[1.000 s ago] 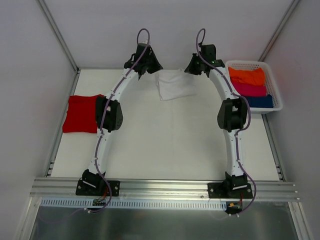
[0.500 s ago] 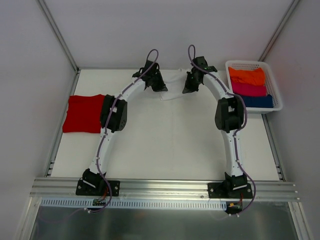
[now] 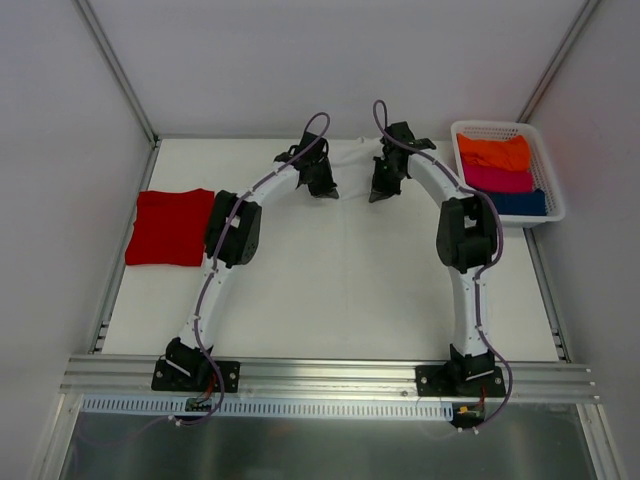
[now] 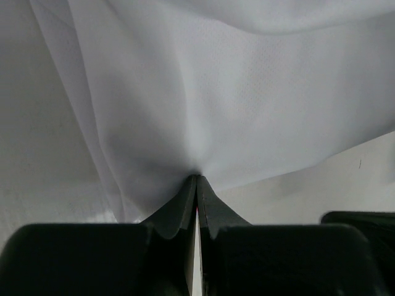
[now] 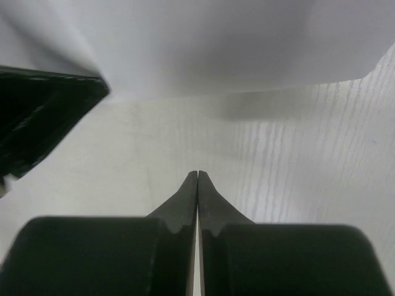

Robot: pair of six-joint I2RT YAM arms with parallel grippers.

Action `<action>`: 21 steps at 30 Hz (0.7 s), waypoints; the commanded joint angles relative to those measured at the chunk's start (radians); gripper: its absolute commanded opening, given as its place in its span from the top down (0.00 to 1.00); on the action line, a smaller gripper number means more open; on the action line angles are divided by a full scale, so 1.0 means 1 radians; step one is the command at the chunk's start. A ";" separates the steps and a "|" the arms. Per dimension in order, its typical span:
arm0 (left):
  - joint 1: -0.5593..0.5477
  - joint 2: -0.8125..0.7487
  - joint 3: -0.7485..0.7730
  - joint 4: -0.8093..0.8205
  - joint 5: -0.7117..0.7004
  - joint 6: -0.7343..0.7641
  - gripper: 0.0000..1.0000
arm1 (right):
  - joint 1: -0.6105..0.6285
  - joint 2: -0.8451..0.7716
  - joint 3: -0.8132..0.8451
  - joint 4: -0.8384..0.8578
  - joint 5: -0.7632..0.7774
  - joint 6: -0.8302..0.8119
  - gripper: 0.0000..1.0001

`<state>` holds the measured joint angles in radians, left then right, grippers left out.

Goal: Fold and stack the t-shirts
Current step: Fold the long partially folded tshirt into a neat square

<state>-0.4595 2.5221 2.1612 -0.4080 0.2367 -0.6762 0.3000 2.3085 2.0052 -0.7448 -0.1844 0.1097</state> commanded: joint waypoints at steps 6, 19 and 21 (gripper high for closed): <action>-0.008 -0.124 -0.078 -0.051 -0.062 0.047 1.00 | 0.002 -0.209 0.096 0.041 0.014 -0.022 0.99; -0.022 -0.284 -0.306 -0.061 -0.066 0.066 1.00 | -0.032 0.078 0.270 -0.126 -0.030 0.010 0.99; -0.027 -0.316 -0.342 -0.060 -0.071 0.073 1.00 | -0.033 0.071 0.251 -0.110 -0.035 0.008 1.00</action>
<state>-0.4728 2.3062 1.8587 -0.4545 0.1772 -0.6353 0.2649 2.4161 2.2639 -0.8146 -0.1967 0.1101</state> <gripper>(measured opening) 0.005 0.009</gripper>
